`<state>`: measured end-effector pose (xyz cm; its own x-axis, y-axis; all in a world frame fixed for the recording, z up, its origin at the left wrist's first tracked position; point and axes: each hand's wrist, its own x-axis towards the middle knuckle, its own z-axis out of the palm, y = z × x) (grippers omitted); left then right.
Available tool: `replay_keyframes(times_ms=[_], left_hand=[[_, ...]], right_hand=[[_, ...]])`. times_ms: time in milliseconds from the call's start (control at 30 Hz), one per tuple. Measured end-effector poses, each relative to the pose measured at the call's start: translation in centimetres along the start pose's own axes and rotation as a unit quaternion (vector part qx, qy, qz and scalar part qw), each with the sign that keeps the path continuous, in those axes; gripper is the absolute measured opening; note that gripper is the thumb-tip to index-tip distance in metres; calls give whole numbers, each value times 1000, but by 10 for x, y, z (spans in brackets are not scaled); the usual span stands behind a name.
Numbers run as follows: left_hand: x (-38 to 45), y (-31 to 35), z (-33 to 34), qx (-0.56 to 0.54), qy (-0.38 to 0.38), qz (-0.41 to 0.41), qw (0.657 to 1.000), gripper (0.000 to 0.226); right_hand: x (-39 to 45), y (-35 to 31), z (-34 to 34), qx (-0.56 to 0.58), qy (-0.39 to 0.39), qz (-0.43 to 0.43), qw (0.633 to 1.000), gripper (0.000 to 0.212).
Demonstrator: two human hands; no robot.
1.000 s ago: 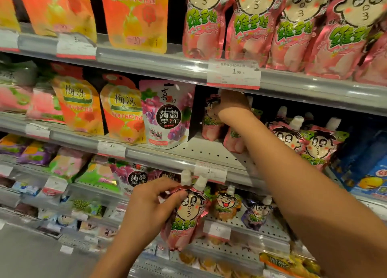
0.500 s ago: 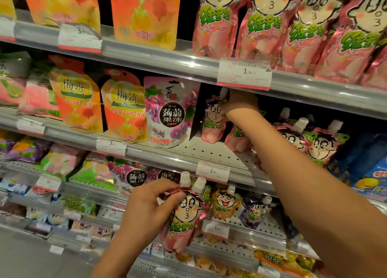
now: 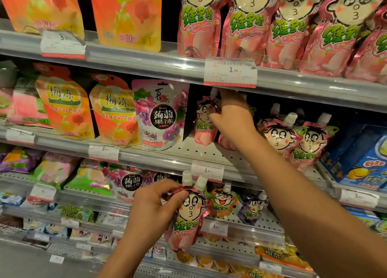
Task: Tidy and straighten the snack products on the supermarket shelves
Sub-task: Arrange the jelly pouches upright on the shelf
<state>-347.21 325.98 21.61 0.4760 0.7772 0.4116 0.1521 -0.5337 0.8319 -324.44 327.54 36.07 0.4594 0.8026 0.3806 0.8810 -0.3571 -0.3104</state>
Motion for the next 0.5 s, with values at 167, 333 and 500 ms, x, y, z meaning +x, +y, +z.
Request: replay_keyframes(times_ms=[167, 333, 500], left_hand=[[-2, 6, 3, -30, 46, -27, 998, 5], [5, 27, 20, -76, 67, -49, 994, 6], [13, 48, 46, -106, 23, -39, 993, 20]], right_hand=[[-80, 32, 3, 232, 63, -48, 970, 20], [-151, 54, 20, 321, -184, 33, 928, 25], [-166, 69, 23, 352, -118, 50, 927, 12]])
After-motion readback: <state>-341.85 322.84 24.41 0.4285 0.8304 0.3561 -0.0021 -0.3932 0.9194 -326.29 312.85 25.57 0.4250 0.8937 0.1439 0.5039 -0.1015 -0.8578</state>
